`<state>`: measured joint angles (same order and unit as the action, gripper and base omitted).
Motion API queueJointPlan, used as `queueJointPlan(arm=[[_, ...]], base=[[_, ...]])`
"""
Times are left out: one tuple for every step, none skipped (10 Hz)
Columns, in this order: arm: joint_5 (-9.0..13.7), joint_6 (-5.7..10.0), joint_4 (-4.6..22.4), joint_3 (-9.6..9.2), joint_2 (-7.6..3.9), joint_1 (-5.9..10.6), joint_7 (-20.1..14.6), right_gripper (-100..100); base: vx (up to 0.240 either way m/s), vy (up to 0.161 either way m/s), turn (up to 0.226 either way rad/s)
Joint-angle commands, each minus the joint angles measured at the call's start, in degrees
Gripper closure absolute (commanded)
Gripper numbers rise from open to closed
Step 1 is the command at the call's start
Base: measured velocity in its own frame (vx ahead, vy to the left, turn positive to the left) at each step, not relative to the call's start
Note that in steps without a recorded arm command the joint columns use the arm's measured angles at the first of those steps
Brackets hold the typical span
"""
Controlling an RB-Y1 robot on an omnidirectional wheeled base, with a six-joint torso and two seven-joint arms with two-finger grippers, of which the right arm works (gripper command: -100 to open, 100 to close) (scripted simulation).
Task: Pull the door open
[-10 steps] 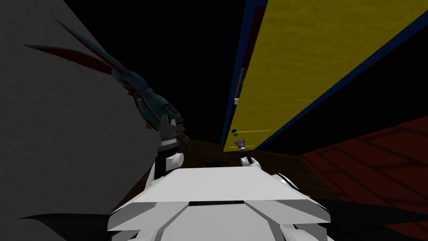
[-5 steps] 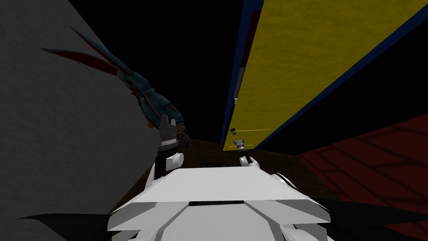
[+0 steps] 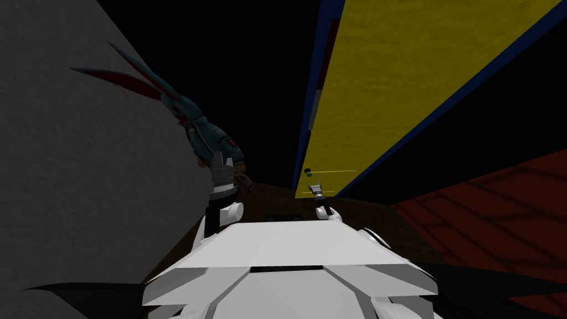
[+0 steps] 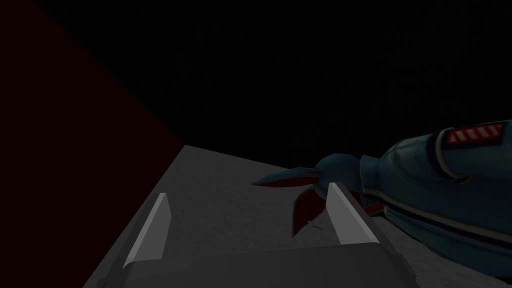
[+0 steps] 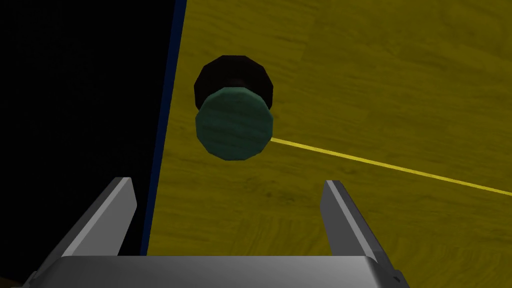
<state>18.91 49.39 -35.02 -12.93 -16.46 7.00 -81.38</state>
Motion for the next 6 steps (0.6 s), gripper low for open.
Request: queueJointPlan(arm=[[0.58, -0.25, -0.30, -0.42, 0.21, -0.02, -2.75, -100], [1.06, -0.45, -0.48, -0.77, 0.36, 0.04, -4.20, -100], [1.06, -0.45, -0.48, -0.77, 0.36, 0.04, -4.78, -100], [1.44, -0.61, -0.62, -1.05, 0.49, 0.09, -6.45, -100], [1.82, -0.76, -0.76, -1.33, 0.61, 0.14, -8.11, -100], [2.09, -0.87, -0.86, -1.52, 0.70, 0.17, -9.26, -100]], base=[[-0.044, -0.028, 0.011], [-0.062, -0.033, 0.018], [-0.043, -0.021, 0.008], [-0.031, -0.015, 0.006], [-0.041, -0.021, 0.013], [-0.046, -0.025, 0.013]])
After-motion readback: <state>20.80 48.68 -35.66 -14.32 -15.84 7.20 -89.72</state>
